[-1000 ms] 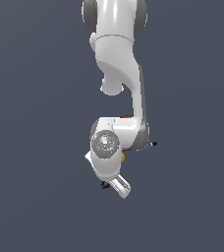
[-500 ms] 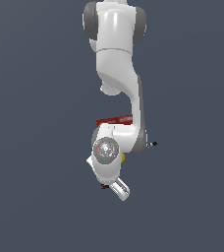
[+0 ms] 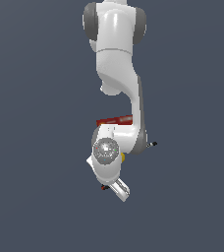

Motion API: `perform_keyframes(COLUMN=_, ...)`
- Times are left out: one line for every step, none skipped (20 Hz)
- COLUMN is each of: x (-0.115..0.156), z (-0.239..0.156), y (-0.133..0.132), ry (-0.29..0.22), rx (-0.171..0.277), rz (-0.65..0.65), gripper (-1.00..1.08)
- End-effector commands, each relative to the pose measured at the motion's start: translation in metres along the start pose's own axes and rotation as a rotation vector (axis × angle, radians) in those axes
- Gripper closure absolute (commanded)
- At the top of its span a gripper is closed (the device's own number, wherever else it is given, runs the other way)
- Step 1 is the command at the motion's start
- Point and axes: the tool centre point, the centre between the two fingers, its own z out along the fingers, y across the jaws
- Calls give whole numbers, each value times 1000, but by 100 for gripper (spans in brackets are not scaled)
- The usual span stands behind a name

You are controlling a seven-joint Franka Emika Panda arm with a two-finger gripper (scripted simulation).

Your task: Pick up a designated object from a clutter of objects.

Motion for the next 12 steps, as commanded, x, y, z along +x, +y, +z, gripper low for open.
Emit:
perform_keyframes(x=-3, z=7, y=4, ry=-9, rx=-10, rz=1, gripper=108)
perform_keyframes(x=0, z=-1, y=0, ry=0, rx=1, rz=0, gripper=108)
perform_keyframes(x=0, z=-1, y=0, ry=0, rx=1, rz=0, gripper=108)
perform_keyframes(x=0, z=-1, y=0, ry=0, rx=1, rz=0, gripper=108)
perform_keyframes(x=0, z=-2, y=1, ry=0, rx=1, rz=0, gripper=108)
perform_keyframes(x=0, z=-3, y=2, ry=0, rx=1, rz=0, gripper=108)
perform_keyframes(x=0, z=-4, y=3, ry=0, rx=1, rz=0, gripper=108)
perform_keyframes(x=0, z=-6, y=4, ry=0, rx=1, rz=0, gripper=108)
perform_keyframes(x=-1, z=-8, y=6, ry=0, rx=1, rz=0, gripper=108)
perform_keyframes(x=-1, z=-10, y=8, ry=0, rx=1, rz=0, gripper=108)
perform_keyframes(x=-1, z=-12, y=10, ry=0, rx=0, rz=1, gripper=108)
perform_keyframes(x=-2, z=-14, y=13, ry=0, rx=0, rz=1, gripper=108)
